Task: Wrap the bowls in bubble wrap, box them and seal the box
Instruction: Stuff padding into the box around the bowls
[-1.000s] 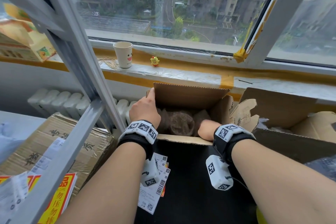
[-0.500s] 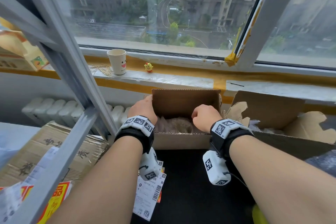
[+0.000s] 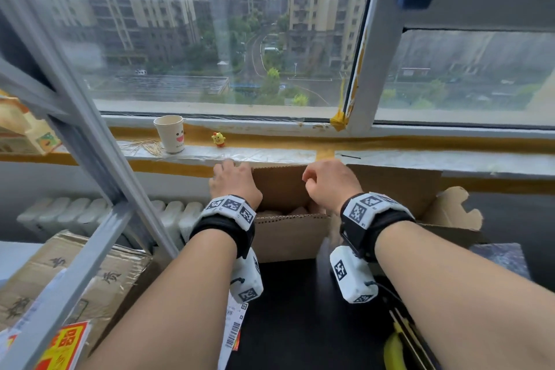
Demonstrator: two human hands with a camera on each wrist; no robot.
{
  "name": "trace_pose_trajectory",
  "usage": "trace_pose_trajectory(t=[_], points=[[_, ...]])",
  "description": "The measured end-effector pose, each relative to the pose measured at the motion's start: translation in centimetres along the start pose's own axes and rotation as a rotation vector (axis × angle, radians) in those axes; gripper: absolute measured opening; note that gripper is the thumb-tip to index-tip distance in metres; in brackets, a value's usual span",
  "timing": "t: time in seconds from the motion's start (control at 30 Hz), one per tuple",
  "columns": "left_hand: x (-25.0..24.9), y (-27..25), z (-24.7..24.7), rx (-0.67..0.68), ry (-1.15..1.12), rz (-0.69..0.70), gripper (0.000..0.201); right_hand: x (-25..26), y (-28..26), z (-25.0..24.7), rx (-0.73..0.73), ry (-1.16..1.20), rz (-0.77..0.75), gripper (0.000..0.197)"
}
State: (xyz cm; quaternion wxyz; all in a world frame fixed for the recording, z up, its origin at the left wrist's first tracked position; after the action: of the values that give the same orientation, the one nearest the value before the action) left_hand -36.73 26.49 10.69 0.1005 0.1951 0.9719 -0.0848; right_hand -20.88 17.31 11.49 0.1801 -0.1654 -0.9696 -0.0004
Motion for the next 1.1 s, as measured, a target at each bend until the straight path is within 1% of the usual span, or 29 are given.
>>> trace_pose_trajectory(t=[0.07, 0.2, 0.3, 0.43, 0.53, 0.67, 0.8, 0.93, 1.03, 1.1], points=[[-2.3, -0.4, -0.2, -0.005, -0.012, 0.05, 0.043, -1.7, -0.8, -1.1, -0.049, -0.001, 0.011, 0.023], [-7.7, -1.5, 0.6, 0.059, -0.077, 0.196, 0.043, -6.2, -3.0, -2.8, -0.107, 0.004, 0.078, 0.021], [-12.3, -2.4, 1.7, 0.102, -0.09, 0.306, 0.042, -10.0, -5.3, -4.1, -0.131, 0.005, 0.149, 0.022], [-18.2, -3.7, 3.6, 0.14, -0.086, 0.439, 0.045, -15.2, -8.7, -5.8, -0.147, -0.014, 0.249, 0.024], [-22.0, -4.8, 5.2, 0.14, -0.085, 0.515, 0.045, -18.8, -11.0, -6.3, -0.163, 0.011, 0.325, 0.025], [-25.8, -5.8, 7.4, 0.183, -0.07, 0.588, 0.045, -23.3, -13.5, -5.7, -0.176, 0.054, 0.4, 0.025], [-27.6, -6.4, 9.7, 0.197, -0.06, 0.604, 0.04, -27.0, -15.6, -3.9, -0.121, 0.088, 0.494, 0.025], [-27.6, -6.4, 11.8, 0.186, -0.083, 0.564, 0.031, -29.8, -16.7, -0.8, -0.014, 0.121, 0.578, 0.028], [-27.3, -6.3, 13.1, 0.119, -0.055, 0.535, 0.035, -31.2, -16.9, 2.3, 0.079, 0.152, 0.632, 0.028], [-27.3, -6.4, 13.7, 0.06, -0.009, 0.532, 0.036, -31.8, -17.0, 4.6, 0.173, 0.178, 0.667, 0.037]])
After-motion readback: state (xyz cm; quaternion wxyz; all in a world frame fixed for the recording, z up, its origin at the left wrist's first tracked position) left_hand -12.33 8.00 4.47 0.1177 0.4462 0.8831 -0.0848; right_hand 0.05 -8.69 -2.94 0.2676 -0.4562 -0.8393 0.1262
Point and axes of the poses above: each hand's wrist, its own y-axis towards the middle knuckle, its own z-axis out of the palm, x = y × z, the point moved 1 cm from there along y, towards the middle knuckle, and after that the axes turned 11 degrees about x, right-handed, at the moved point
